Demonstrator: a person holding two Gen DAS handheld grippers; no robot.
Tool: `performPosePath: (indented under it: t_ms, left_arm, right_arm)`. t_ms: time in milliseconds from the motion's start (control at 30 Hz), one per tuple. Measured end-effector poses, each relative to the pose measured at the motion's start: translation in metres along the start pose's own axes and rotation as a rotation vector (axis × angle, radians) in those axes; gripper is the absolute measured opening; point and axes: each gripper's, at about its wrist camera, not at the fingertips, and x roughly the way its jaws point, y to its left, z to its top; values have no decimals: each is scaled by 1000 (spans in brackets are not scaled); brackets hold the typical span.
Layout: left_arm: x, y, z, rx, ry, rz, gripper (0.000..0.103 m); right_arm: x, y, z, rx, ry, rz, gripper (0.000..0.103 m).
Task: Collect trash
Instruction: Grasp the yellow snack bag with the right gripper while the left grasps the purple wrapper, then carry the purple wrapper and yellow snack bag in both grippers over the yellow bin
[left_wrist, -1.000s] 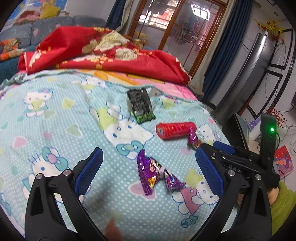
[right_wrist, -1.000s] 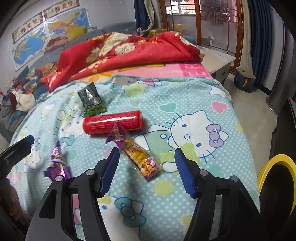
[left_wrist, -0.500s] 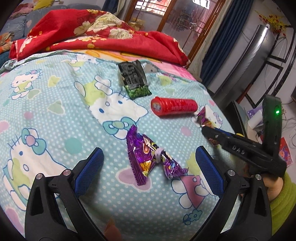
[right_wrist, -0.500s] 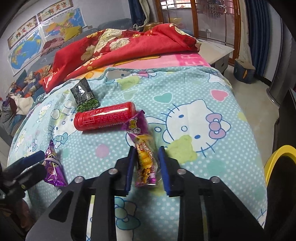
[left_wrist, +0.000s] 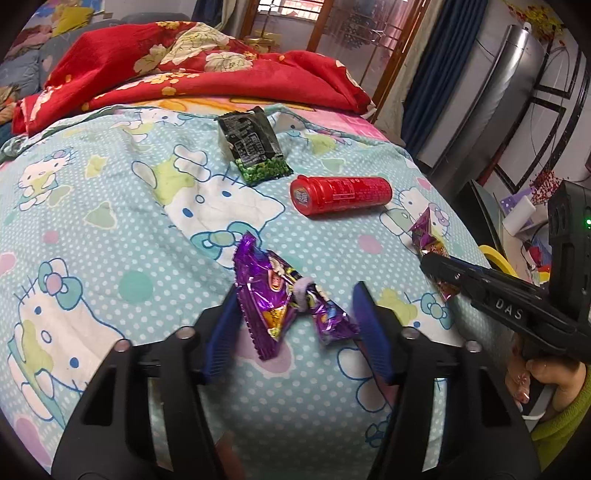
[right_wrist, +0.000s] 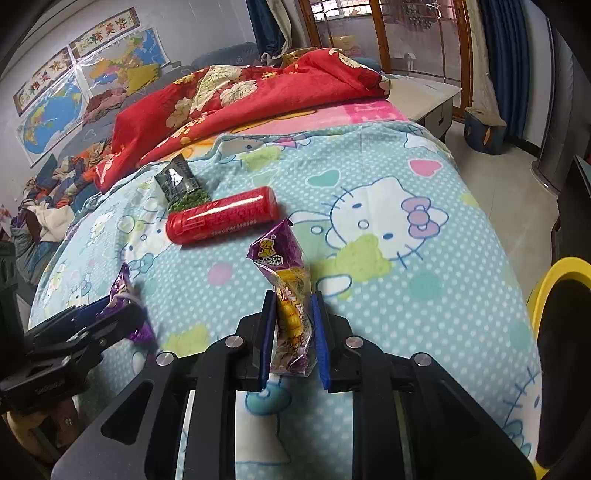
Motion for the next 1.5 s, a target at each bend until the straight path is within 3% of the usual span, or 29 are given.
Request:
performPosePath:
  t_ms: [67, 467, 1100, 1500]
  left_arm:
    - [0, -1, 0, 3, 1, -4, 41]
    - [-3, -21, 2, 44, -6, -56, 21]
    - [-10, -73, 16, 118, -39, -140, 21]
    - [-7, -114, 18, 185, -36, -199, 21]
  right_arm:
    - [-3, 0, -4, 6, 0, 8, 19]
    - [-19, -2, -21, 30, -8, 27, 18]
    - [-54, -36, -23, 101, -75, -6, 18]
    - [-84, -85, -24, 180, -132, -95, 18]
